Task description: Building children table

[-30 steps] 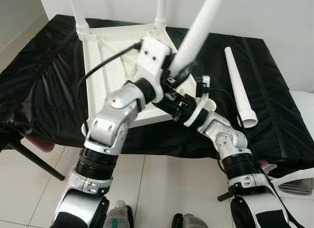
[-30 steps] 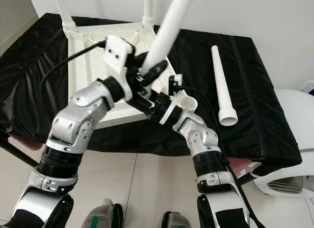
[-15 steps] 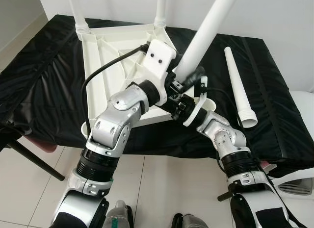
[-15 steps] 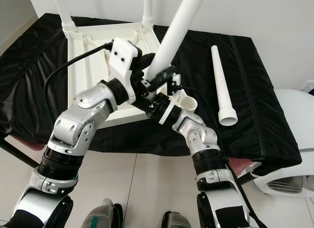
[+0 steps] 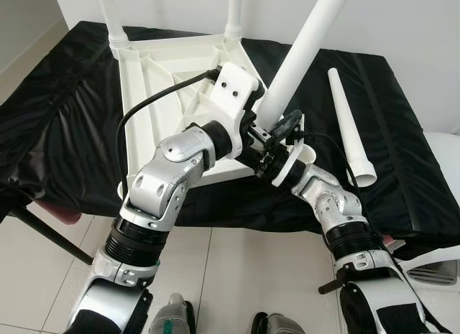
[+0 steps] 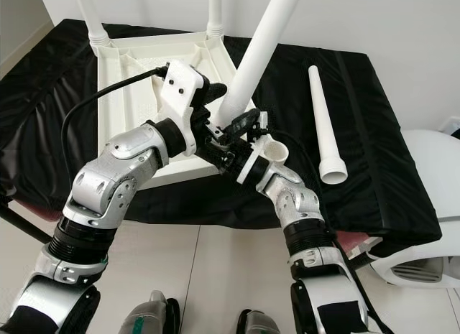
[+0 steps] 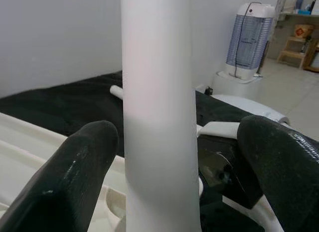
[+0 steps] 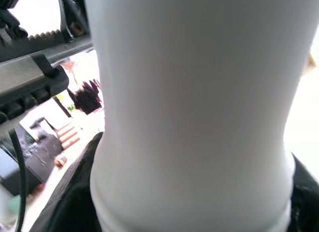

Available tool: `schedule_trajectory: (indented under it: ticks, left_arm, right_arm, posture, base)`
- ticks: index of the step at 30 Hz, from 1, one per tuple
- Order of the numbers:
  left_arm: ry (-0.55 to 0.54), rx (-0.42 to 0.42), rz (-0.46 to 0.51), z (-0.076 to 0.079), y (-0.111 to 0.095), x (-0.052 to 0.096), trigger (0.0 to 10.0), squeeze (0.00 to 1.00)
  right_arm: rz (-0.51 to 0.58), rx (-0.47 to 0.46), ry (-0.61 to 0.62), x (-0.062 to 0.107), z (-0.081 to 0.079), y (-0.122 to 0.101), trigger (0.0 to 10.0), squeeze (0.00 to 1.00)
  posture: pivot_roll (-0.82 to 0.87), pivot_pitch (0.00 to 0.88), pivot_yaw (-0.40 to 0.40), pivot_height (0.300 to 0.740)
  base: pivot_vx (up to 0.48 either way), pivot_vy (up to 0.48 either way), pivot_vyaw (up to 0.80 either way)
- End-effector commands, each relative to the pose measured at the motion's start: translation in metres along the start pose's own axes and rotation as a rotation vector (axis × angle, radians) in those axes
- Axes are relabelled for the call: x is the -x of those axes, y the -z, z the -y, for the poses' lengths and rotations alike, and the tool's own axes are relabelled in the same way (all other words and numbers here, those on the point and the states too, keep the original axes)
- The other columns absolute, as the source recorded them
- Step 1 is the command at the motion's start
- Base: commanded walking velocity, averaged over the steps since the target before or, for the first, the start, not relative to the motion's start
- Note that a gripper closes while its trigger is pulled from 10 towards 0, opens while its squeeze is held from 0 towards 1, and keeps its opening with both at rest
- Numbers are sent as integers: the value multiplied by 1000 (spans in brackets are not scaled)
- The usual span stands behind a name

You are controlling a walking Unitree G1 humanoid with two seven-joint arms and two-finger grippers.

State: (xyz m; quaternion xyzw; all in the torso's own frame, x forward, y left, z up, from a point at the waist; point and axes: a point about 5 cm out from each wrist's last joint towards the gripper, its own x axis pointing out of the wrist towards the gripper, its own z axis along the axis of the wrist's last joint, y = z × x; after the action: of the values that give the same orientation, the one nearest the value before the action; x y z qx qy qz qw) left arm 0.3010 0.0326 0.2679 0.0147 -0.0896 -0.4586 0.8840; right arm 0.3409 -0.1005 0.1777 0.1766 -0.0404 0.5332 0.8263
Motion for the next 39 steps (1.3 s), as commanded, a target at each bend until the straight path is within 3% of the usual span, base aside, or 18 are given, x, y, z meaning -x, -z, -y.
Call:
schedule_trajectory:
  ticks: [1, 7, 19, 30, 34, 39]
  left_arm:
    - [124, 15, -8, 8, -4, -1, 10000, 0]
    - [117, 29, 6, -8, -20, 2, 10000, 0]
    - [78, 45, 14, -17, -29, -1, 10000, 0]
    - [-5, 125, -47, -39, -35, -10, 10000, 0]
    - [-42, 154, -90, -56, -47, -12, 10000, 0]
    - [-44, 147, -95, -63, -59, -10, 10000, 0]
  right_arm:
    - [-3, 48, -23, -4, 0, -7, 10000, 0]
    - [-30, 93, -15, -3, 7, -10, 10000, 0]
    - [-77, 139, -66, -5, 4, -4, 10000, 0]
    - [-165, 230, -158, -3, -2, 5, 10000, 0]
    - [-190, 264, -155, 1, 1, 7, 10000, 0]
    - [-206, 276, -152, 3, 2, 9, 10000, 0]
  posture:
    - [76, 71, -3, 740]
    - [80, 65, -6, 740]
    - [84, 64, -8, 740]
    - [86, 67, -10, 740]
    - [86, 68, -7, 740]
    - [90, 67, -8, 740]
  base:
    - [0, 0, 0]
    - [0, 0, 0]
    - [0, 0, 0]
    - [0, 0, 0]
    - [0, 0, 0]
    - [0, 0, 0]
